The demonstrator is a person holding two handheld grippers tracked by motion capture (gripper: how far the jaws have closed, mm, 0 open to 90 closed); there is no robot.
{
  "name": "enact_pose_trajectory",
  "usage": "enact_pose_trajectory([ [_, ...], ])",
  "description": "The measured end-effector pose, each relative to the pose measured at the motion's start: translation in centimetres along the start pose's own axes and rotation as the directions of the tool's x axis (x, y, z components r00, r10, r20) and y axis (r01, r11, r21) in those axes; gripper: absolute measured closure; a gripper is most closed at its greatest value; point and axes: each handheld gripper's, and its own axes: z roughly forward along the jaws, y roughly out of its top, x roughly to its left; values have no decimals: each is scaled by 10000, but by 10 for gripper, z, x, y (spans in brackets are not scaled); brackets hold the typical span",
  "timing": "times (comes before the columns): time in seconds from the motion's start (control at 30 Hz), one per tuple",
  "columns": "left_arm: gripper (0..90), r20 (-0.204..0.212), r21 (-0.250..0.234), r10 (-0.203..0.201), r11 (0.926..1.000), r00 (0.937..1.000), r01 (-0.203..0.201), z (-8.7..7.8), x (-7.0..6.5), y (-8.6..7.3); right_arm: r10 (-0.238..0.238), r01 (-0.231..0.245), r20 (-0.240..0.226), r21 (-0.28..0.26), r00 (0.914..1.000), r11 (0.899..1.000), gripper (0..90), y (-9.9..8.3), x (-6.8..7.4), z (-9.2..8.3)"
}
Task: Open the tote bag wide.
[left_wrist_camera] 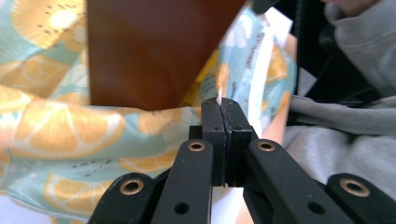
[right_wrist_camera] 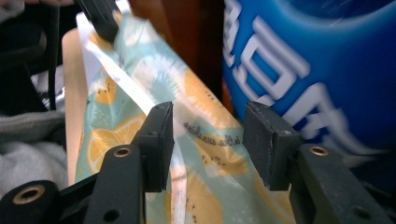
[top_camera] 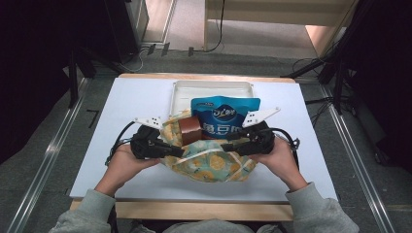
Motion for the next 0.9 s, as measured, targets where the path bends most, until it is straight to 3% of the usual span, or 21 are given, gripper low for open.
enact_pose_trajectory([
  [0.03, 900, 0, 0, 0, 10000, 10000, 0, 0, 0, 0, 0, 0, 0, 0, 10000, 10000, 555, 0, 0, 0],
  [0.07, 900, -13, 91, -25, 10000, 10000, 25, 0, 0, -1, 12, -11, -48, 226, 10000, 9997, 668, -3, -1, 4],
  [0.1, 900, -13, 91, -25, 10000, 10000, 25, 0, 0, -1, 12, -11, -48, 226, 10000, 9997, 668, -3, -1, 4],
  [0.13, 900, -11, 80, -35, 10000, 10000, 36, 0, 1, -3, 217, -208, -142, 612, 9997, 9979, 861, -7, -2, 7],
  [0.2, 900, -1, 138, -32, 9999, 10000, 32, 0, 0, -4, 449, -427, -293, 710, 9986, 9966, 900, -11, -2, 6],
  [0.4, 900, -20, 244, 37, 9997, 10000, -37, -2, -4, -10, 381, -356, -308, 783, 9988, 9963, 900, -19, 11, -3],
  [0.57, 900, 218, 149, -155, 9998, 9996, 152, 1, -6, -19, 295, -277, -266, 658, 9992, 9975, 900, -25, 15, -5],
  [0.67, 900, 314, 196, -173, 9997, 9994, 167, 5, -10, -21, 275, -271, -201, 203, 9994, 9994, 851, -18, 13, -10],
  [0.9, 900, 502, 291, -66, 9996, 9987, 51, 10, -15, -20, -127, 123, -272, -163, 9995, 9998, 767, 3, 15, -13],
])
